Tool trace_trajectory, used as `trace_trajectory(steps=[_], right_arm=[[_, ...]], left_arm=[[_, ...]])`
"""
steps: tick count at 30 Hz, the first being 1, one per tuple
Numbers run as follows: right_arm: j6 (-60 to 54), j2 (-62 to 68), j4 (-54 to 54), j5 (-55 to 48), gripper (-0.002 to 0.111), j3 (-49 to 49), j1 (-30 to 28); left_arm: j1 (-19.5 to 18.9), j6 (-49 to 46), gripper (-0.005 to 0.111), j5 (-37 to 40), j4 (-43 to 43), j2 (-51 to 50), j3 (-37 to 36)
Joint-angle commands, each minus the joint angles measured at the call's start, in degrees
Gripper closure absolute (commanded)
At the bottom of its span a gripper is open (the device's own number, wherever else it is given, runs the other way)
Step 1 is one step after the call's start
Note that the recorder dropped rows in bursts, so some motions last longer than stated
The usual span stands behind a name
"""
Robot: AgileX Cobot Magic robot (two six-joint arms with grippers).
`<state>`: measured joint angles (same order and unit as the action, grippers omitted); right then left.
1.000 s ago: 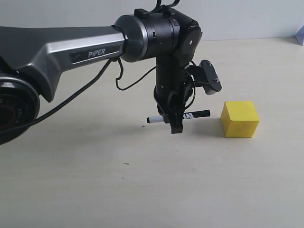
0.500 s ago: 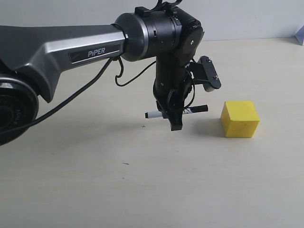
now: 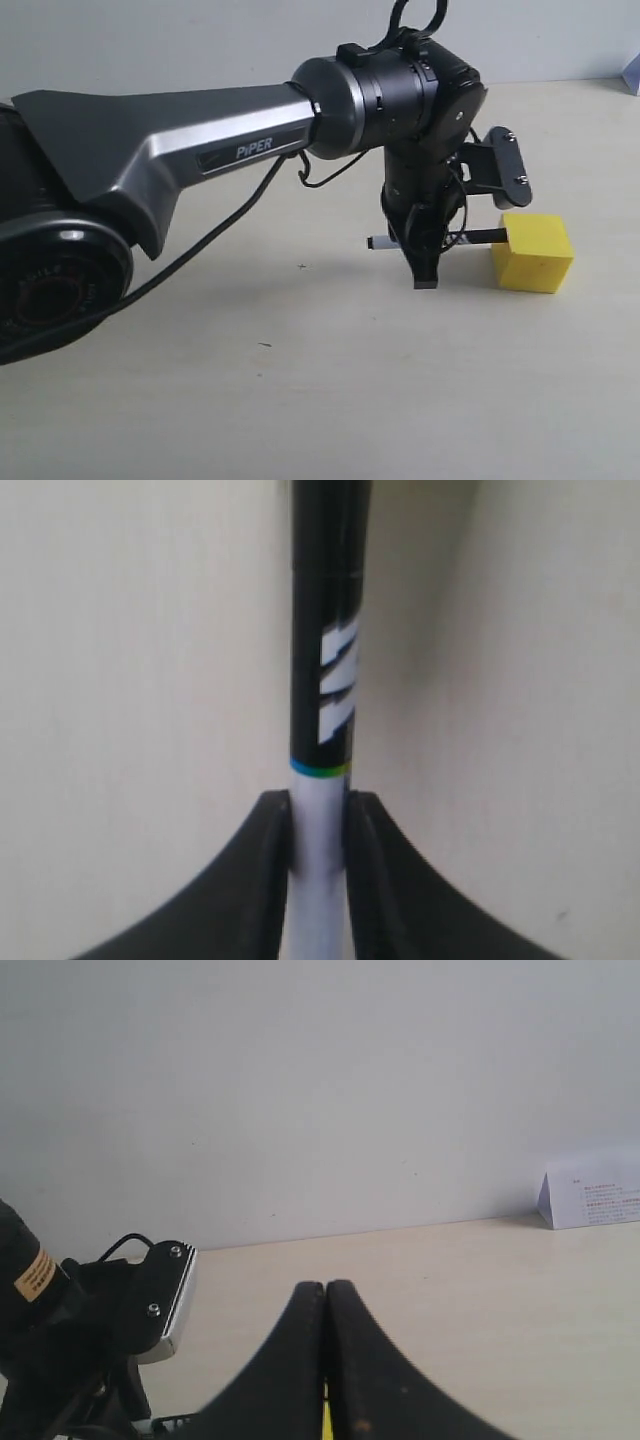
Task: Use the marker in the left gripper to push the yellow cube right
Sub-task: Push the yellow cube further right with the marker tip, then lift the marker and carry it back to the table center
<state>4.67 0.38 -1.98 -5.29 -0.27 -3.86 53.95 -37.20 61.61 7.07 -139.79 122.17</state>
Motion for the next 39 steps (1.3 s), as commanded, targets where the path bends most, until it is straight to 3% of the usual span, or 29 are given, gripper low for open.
trace_trajectory(steps=[1, 5, 11, 18, 23, 28, 34, 39], right_arm=[[-0.11, -0.38, -0.06, 0.28, 0.108, 0.27, 0.16], [-0.11, -0.38, 0.18, 0.28, 0.108, 0.27, 0.16], [-0.11, -0.38, 0.18, 0.28, 0.108, 0.27, 0.16], [-0.11, -0.38, 0.02, 0.28, 0.108, 0.27, 0.16], [-0.11, -0.38, 0.02, 0.28, 0.108, 0.27, 0.16], [-0.11, -0.38, 0.02, 0.28, 0.108, 0.27, 0.16], [-0.11, -0.38, 0.02, 0.28, 0.108, 0.27, 0.16], [-0.11, -0.38, 0.02, 0.28, 0.108, 0.27, 0.16]], left_arm=[[-0.11, 2.39, 0.107, 1.96, 0.3, -0.45, 3.05], [-1.43, 5.16, 0.107, 8.02, 1.83, -0.34, 4.8], [-1.94, 9.23, 0.107, 8.35, 6.22, -0.01, 5.11], [-6.69, 18.69, 0.107, 8.35, -2.46, 3.21, 4.2], [-6.91, 23.16, 0.107, 8.35, 0.14, 9.65, -3.05], [-8.61, 37.2, 0.107, 8.35, 3.65, 18.06, -15.05], [-8.85, 58.99, 0.107, -9.63, 1.79, 28.73, -34.84], [-8.71, 61.43, 0.107, -8.26, -5.39, 29.68, -41.72]])
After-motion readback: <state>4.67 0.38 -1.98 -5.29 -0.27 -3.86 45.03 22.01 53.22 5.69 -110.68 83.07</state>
